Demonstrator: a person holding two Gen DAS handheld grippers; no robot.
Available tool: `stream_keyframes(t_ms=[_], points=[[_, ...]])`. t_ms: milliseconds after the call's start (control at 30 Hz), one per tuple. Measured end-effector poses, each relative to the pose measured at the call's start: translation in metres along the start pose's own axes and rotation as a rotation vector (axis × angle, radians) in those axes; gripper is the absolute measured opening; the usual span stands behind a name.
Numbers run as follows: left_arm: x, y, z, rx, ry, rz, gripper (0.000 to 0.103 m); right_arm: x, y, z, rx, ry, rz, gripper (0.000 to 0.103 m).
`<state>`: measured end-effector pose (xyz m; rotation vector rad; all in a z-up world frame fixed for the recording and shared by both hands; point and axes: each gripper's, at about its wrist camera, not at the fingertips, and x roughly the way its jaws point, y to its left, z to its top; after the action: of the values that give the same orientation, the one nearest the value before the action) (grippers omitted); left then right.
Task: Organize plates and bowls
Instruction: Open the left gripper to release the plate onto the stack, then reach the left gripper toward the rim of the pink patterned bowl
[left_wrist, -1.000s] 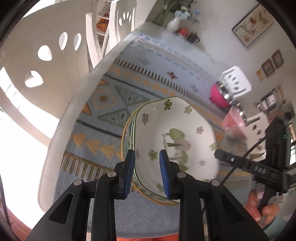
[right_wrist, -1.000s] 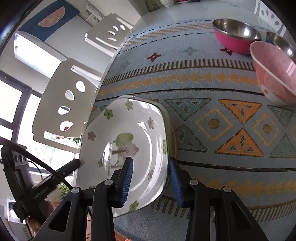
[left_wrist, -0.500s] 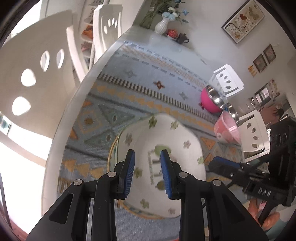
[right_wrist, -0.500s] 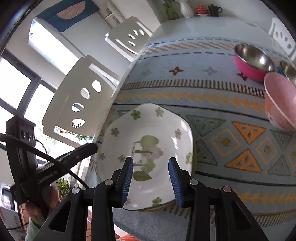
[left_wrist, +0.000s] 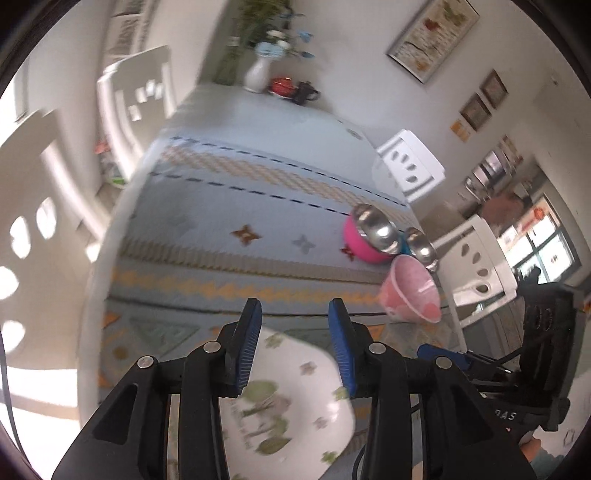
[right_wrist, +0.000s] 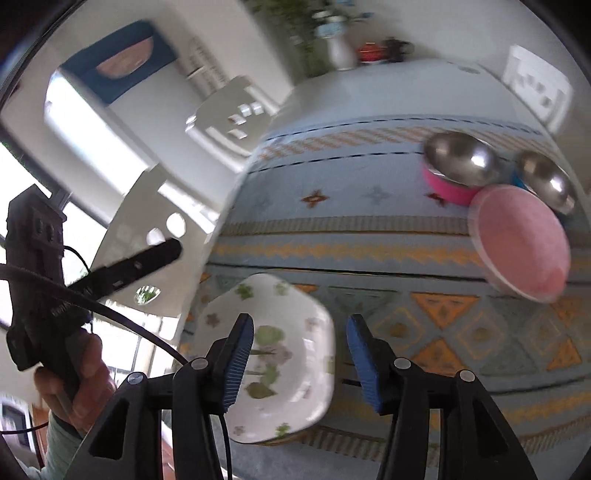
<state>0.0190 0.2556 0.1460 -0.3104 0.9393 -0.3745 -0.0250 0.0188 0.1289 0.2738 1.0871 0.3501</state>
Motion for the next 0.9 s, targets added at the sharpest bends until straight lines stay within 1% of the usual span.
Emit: stream_keyframes(t_ms=[33,67,133,233,333,433,567,700,900], points=[[0.002,-0.008,0.003,0.017,0.0,-0.002,0.043,-0.004,-0.008,0.001,0.017,-0.003,-0.004,0.051],[0.007,-0.021,0.006,0.042,-0.006,0.004,0.047,-0.009,-0.021,0.002,0.042,-0.011,-0.011,0.051],[0.015,-0.047,0.009,0.094,-0.021,0.033,0.059,-0.02,-0.045,0.008,0.081,-0.029,-0.023,0.051],[0.028,-0.086,0.011,0.159,-0.007,0.06,0.069,-0.037,-0.079,0.02,0.11,-0.075,-0.021,0.051],[0.04,-0.112,0.011,0.171,0.001,0.072,0.069,-0.052,-0.118,0.035,0.116,-0.07,-0.038,0.052],[0.063,-0.138,0.012,0.164,0.052,0.07,0.069,-0.063,-0.149,0.043,0.124,-0.07,-0.054,0.053],[0.099,-0.167,0.014,0.154,0.104,0.088,0.069,-0.072,-0.199,0.043,0.2,-0.065,-0.042,0.054],[0.129,-0.177,0.009,0.112,0.151,0.115,0.069,-0.072,-0.235,0.042,0.254,-0.03,-0.032,0.054],[0.16,-0.178,-0.004,0.022,0.206,0.131,0.069,-0.073,-0.268,0.041,0.249,0.006,-0.039,0.054]])
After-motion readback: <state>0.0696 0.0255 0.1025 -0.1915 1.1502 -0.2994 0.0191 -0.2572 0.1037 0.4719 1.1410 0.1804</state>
